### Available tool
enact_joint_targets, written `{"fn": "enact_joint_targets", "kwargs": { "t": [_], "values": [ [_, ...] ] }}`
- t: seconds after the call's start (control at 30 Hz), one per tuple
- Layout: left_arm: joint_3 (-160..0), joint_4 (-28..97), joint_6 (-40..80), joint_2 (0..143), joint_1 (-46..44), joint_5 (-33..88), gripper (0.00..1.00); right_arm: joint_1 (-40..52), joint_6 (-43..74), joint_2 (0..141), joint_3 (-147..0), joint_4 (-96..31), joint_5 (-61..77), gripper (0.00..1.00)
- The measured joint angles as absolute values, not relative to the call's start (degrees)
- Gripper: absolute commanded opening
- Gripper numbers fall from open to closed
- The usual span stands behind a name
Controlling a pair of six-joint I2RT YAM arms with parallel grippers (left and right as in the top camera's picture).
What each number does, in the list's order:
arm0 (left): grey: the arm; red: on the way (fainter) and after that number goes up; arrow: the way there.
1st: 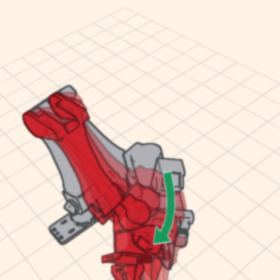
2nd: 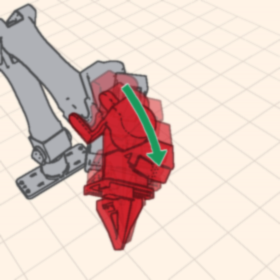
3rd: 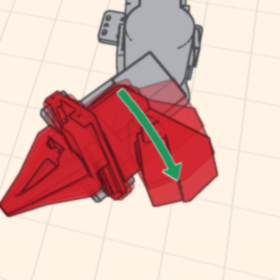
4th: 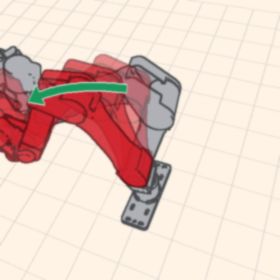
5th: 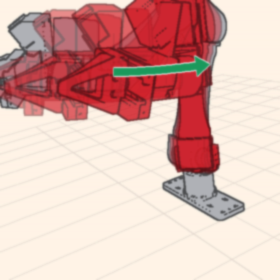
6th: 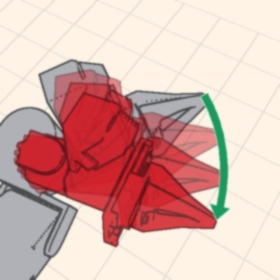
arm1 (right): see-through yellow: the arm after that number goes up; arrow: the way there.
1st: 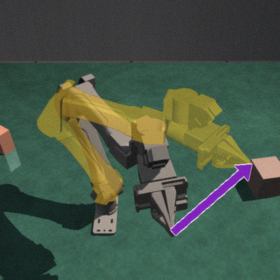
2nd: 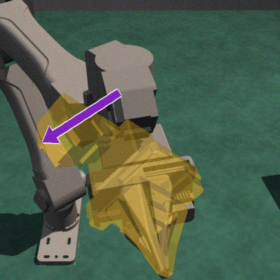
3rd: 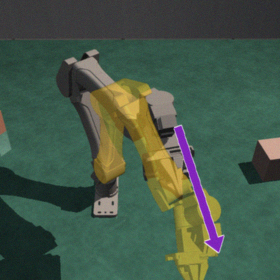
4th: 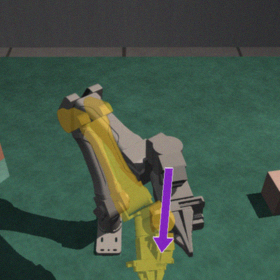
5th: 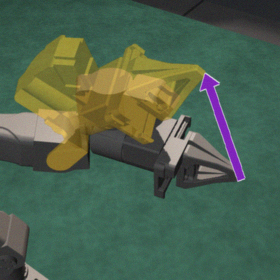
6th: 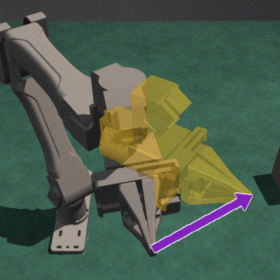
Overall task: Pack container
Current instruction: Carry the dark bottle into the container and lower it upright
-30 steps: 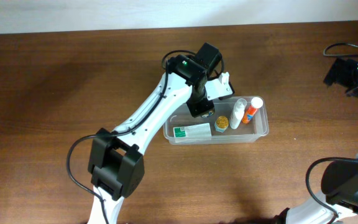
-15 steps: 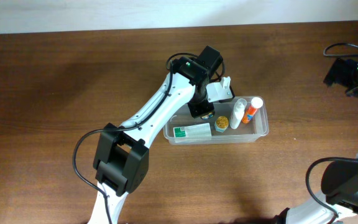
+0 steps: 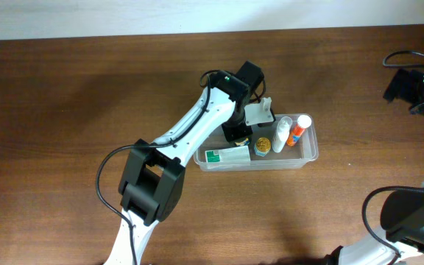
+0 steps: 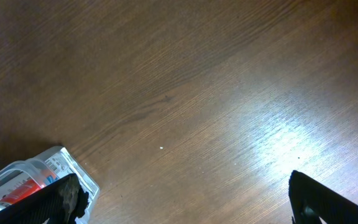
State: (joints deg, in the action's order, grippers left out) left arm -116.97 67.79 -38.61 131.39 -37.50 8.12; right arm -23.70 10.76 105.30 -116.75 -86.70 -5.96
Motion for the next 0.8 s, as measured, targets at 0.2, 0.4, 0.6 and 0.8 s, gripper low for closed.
{"fn": "enact_joint_targets", "kwargs": {
  "t": [0.2,0.4,0.6,0.8],
  "values": [
    [-117.0,67.8,-38.6,131.4,-37.5,7.2,0.26,-23.7,10.8,105.3,-116.7,-86.7,-6.0,0.98],
    [-117.0,67.8,-38.6,131.4,-37.5,7.0,0.27,-23.7,10.8,105.3,-116.7,-86.7,-6.0,0.98],
    [-117.0,67.8,-38.6,131.4,-37.5,6.4,0.37,-23.7,10.7,105.3,-116.7,-86.7,-6.0,0.98],
    [-117.0,67.7,-38.8,131.4,-37.5,6.0,0.49,-23.7,10.7,105.3,-116.7,-86.7,-6.0,0.99]
  ]
}}
